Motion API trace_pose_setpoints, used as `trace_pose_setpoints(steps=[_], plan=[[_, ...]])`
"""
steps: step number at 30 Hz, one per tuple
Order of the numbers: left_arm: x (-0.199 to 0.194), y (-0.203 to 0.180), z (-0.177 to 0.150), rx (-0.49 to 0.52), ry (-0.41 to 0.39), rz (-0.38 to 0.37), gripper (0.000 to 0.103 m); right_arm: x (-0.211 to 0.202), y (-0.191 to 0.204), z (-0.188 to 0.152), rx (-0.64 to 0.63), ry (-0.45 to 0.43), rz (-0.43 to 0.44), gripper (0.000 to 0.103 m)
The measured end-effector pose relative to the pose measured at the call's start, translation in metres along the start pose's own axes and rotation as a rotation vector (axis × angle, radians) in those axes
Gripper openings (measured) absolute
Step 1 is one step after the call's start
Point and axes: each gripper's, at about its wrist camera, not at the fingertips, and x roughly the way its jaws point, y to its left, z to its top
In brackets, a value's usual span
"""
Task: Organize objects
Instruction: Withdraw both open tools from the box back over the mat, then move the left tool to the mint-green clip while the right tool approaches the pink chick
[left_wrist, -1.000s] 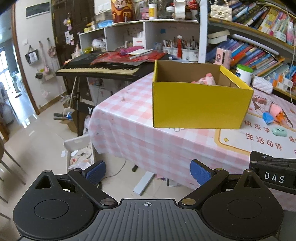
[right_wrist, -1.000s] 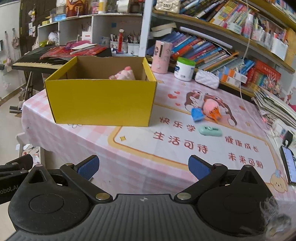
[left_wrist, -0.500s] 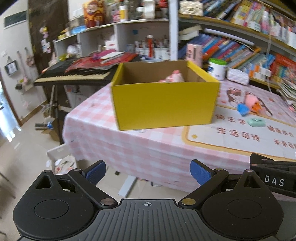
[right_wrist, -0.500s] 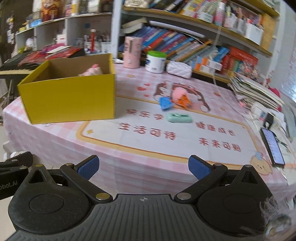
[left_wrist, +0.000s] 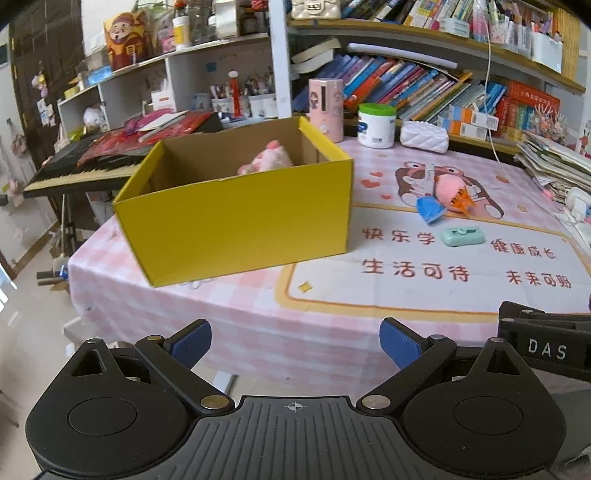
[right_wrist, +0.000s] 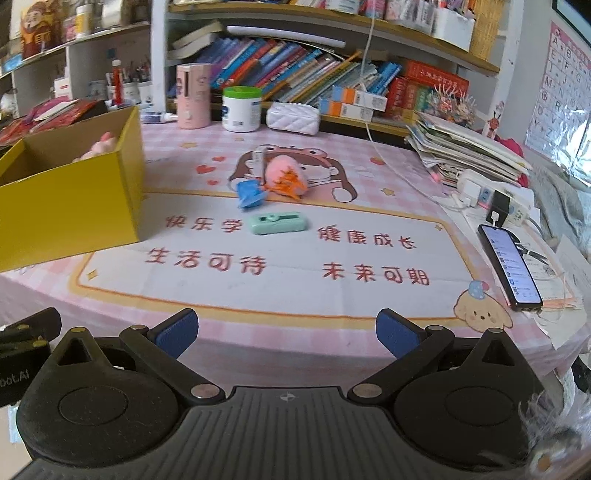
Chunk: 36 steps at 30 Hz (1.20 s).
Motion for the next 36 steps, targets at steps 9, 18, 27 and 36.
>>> trace_pose_setpoints(steps=[9, 18, 27, 36], plan=[[0.026, -0.029, 0.023, -0.034, 0.022, 0.019, 0.099, 0.033, -0.023, 0.03, -0.038, 0.0, 0.008, 0.103], [0.051, -0.063, 0.043, -0.054, 0.041, 0.029, 0.099, 0.07, -0.048, 0.06, -0.08, -0.009, 0.051, 0.103], [0.068, -0.094, 0.058, -0.077, 0.046, 0.049, 0.099, 0.1, -0.075, 0.082, -0.092, -0.015, 0.08, 0.103], [0.083, -0.12, 0.066, -0.07, 0.061, 0.03, 0.099, 0.112, -0.104, 0.099, -0.03, -0.08, 0.133, 0.101]])
